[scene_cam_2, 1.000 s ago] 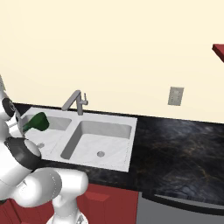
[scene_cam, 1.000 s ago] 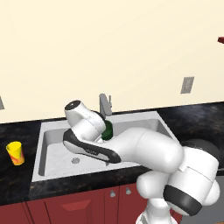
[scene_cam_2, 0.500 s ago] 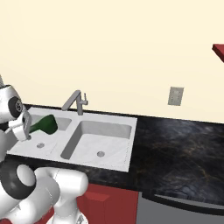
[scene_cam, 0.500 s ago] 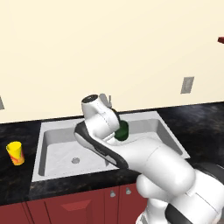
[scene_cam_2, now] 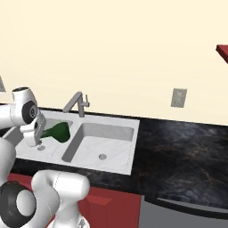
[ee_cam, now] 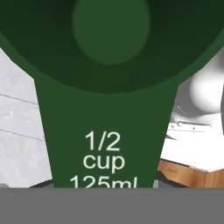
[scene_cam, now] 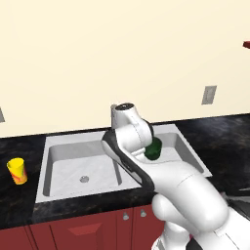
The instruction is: Move any existing items from the left basin to the right basin for drying. Then move the cup from the counter to the left basin of the sink for washing.
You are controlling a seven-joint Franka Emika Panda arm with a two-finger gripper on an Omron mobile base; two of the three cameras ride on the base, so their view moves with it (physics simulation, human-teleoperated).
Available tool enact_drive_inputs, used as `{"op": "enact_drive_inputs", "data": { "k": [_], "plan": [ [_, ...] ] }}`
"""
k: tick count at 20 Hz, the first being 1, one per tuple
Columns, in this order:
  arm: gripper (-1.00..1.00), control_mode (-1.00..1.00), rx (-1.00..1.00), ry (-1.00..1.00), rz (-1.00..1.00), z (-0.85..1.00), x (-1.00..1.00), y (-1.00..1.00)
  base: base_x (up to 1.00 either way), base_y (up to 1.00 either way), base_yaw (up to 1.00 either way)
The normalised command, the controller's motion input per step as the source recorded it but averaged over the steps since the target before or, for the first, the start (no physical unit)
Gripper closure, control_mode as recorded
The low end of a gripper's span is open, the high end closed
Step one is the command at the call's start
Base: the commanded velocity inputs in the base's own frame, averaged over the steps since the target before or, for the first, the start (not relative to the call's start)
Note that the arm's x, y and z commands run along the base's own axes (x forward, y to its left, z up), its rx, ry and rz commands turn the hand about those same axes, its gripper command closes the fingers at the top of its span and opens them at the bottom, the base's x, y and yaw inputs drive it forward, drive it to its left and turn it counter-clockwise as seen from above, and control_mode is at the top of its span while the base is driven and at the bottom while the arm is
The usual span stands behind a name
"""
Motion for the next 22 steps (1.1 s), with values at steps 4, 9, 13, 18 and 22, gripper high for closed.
{"op": "enact_drive_inputs", "data": {
  "k": [4,9,13,18,22],
  "plan": [
    [1.0,-1.0,0.05,0.01,-0.14,0.0,0.0,-0.51,0.0,0.0,0.0],
    [1.0,-1.0,0.04,0.01,-0.13,0.0,0.0,-0.51,0.0,0.0,0.0],
    [1.0,-1.0,0.01,0.01,-0.11,0.0,0.12,-0.47,0.0,0.0,0.0],
    [1.0,-1.0,0.01,0.0,-0.06,-0.01,0.36,-0.4,0.0,0.0,0.0],
    [1.0,-1.0,0.02,0.0,-0.01,-0.11,0.47,-0.32,0.0,0.0,0.0]
  ]
}}
